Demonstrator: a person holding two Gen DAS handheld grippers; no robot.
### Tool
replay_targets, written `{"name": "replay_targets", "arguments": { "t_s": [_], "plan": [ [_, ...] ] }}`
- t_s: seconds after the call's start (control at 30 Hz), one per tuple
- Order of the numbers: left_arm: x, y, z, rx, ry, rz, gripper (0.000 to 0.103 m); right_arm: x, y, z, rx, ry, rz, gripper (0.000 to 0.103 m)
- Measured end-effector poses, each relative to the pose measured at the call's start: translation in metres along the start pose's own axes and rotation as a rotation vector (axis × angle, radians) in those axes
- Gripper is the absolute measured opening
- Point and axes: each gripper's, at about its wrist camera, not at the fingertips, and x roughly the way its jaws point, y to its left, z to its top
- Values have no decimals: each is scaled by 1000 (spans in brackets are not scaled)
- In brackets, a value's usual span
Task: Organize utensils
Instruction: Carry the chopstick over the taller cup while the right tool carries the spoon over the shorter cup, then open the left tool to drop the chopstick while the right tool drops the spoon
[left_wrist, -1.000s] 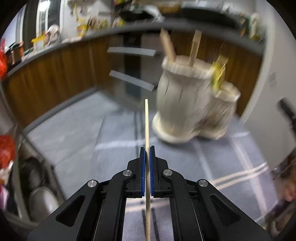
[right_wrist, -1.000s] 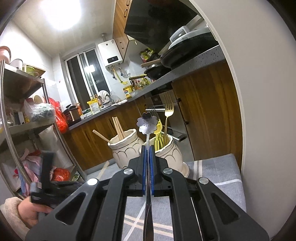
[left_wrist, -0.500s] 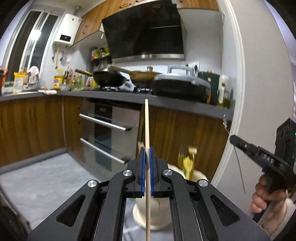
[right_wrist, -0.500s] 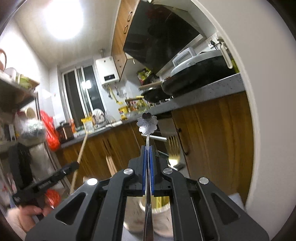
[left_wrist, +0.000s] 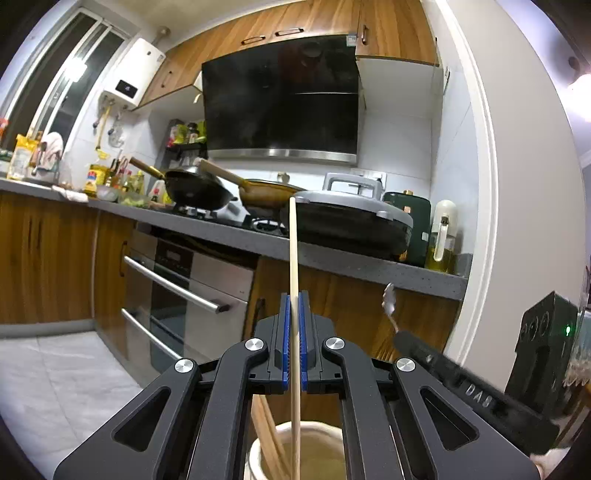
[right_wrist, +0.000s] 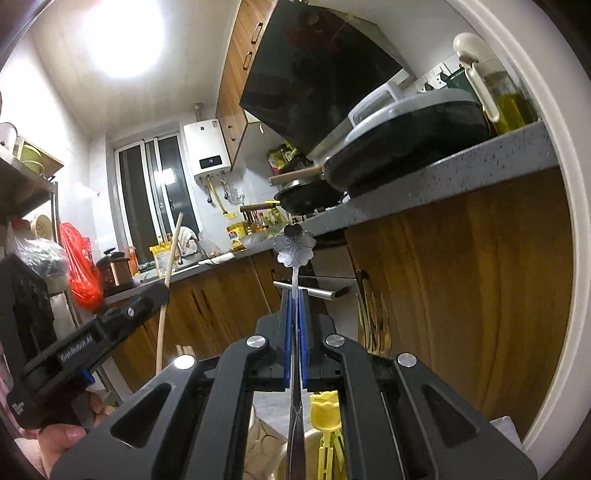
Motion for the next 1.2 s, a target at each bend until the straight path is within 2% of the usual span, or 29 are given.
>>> {"name": "replay_targets", "arguments": {
  "t_s": [0.2, 0.57, 0.8, 0.93, 1.03, 1.1, 1.2],
  "plan": [
    [8, 6, -11, -12, 44, -28, 5, 9, -10, -11, -17, 40, -54, 3],
    [-30, 11, -31, 3, 98, -64, 5, -8, -17, -13, -25, 4, -108, 3],
    [-47, 13, -42, 24, 145, -40, 5, -13, -12, -22, -60, 95, -134, 3],
    [-52, 11, -48, 38, 155, -35, 5, -19, -6, -29, -90, 192, -138, 3],
    [-50, 11, -52, 41, 177, -25, 17, -15, -4, -41, -118, 260, -150, 3],
    [-52, 12, -53, 37, 179, -21, 30, -12, -4, -46, -117, 288, -144, 3],
    [-55, 11, -53, 43, 171, -17, 41, -14, -6, -47, -102, 299, -141, 4]
  ]
}}
